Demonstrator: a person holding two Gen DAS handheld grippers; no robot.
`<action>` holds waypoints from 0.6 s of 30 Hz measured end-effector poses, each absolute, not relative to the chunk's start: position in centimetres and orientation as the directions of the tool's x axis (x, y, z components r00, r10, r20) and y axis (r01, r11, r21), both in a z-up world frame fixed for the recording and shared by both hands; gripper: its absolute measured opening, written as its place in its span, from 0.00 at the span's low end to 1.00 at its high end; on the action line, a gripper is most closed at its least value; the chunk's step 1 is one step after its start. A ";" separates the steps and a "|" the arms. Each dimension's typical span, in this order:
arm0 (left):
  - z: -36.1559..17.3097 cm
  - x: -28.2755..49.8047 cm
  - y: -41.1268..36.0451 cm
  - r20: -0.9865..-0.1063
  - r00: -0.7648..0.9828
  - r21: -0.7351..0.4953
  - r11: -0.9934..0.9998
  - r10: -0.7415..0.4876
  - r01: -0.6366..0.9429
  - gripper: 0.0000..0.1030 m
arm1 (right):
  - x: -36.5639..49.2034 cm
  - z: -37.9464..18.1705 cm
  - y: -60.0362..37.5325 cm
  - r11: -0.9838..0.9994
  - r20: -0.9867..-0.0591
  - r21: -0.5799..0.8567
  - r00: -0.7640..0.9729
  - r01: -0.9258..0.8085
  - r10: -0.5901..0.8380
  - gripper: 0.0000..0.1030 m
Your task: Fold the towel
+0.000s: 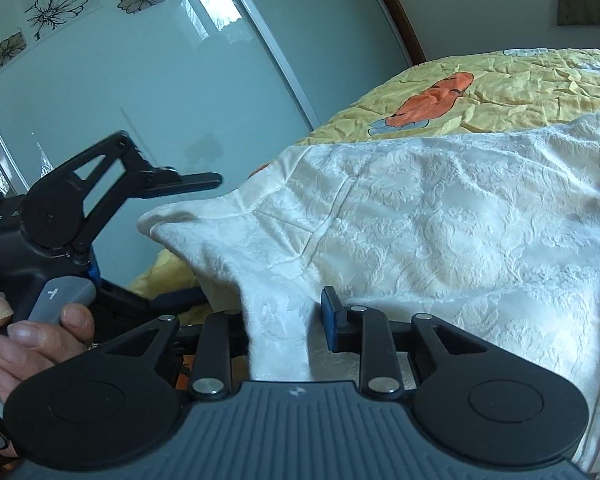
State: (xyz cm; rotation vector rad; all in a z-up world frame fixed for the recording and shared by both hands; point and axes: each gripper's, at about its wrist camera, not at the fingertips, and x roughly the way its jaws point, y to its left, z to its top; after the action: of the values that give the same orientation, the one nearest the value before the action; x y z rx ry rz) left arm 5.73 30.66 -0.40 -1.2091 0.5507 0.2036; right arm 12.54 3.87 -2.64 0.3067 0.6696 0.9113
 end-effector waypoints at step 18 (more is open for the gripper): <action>4.6 5.4 10.5 -0.343 0.936 0.211 0.977 0.083 -0.009 0.13 | 17.4 2.2 -10.0 0.386 -0.219 0.860 0.441 -0.335 0.870 0.87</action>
State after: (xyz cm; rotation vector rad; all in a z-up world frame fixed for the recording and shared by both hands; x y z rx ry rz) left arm 5.45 10.54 4.64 0.2088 0.3578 0.0476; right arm 17.40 -10.05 2.16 0.8402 0.7575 0.8683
